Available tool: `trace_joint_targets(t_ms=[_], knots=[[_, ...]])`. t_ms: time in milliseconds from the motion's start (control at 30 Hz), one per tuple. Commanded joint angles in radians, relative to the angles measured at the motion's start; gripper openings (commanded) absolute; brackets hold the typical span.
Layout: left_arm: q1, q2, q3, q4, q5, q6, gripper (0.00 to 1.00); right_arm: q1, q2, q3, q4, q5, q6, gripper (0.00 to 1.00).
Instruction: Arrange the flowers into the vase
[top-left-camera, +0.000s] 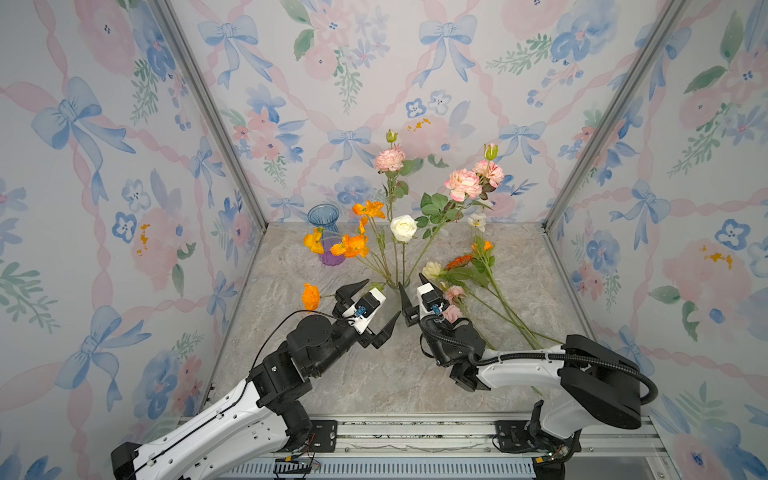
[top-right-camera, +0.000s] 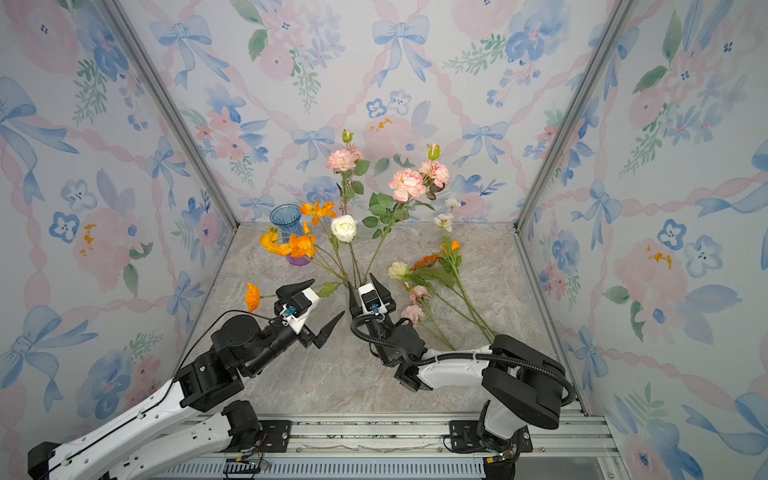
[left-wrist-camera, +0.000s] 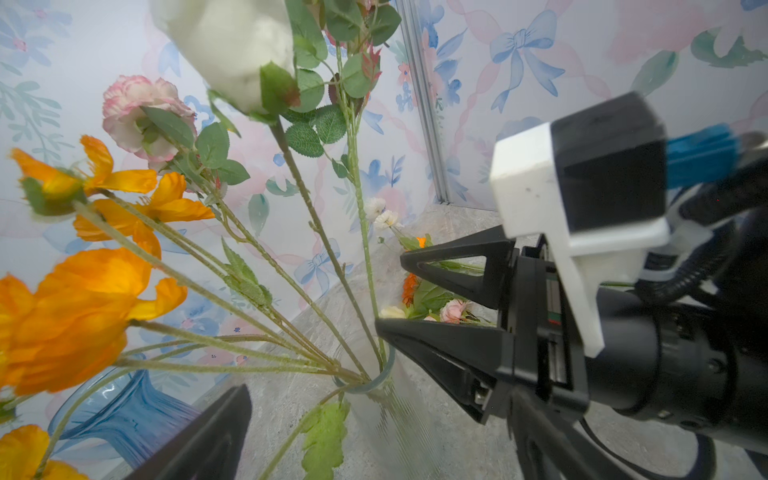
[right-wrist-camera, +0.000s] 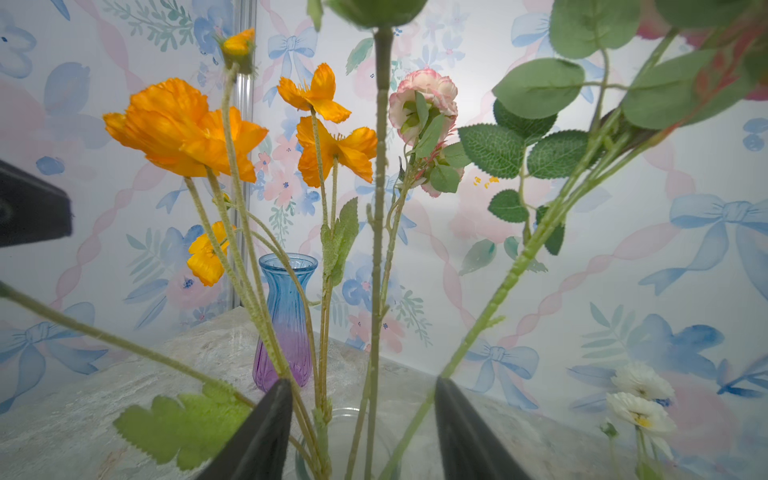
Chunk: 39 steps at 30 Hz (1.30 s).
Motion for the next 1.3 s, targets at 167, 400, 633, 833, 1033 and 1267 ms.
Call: trace_joint_targets(t_ms=[167, 400, 633, 833, 1033, 1267], knots=[[0.006, -0.034, -0.011, 0.07, 0.248, 0.011, 0.98, 0.088, -0.205, -0.102, -0.068, 0.231, -0.062, 0.78], [-0.068, 0.056, 0.035, 0.057, 0.129, -0.075, 0.97, 0.05, -0.578, -0.164, -0.707, 0.248, 0.205, 0.93], [-0.206, 0.094, -0.016, 0.049, -0.061, -0.133, 0.97, -0.064, -0.907, -0.167, -1.228, 0.048, 0.372, 0.99], [-0.255, 0.159, -0.025, 0.031, -0.178, -0.21, 0.97, -0.078, -0.93, -0.141, -1.371, -0.127, 0.348, 0.97], [-0.287, 0.135, -0.158, 0.059, -0.273, -0.311, 0.97, -0.081, -0.913, -0.236, -1.257, -0.288, 0.323, 0.97], [-0.288, 0.104, -0.361, 0.281, -0.352, -0.393, 0.98, -0.122, -0.834, -0.295, -1.158, -0.421, 0.345, 0.97]])
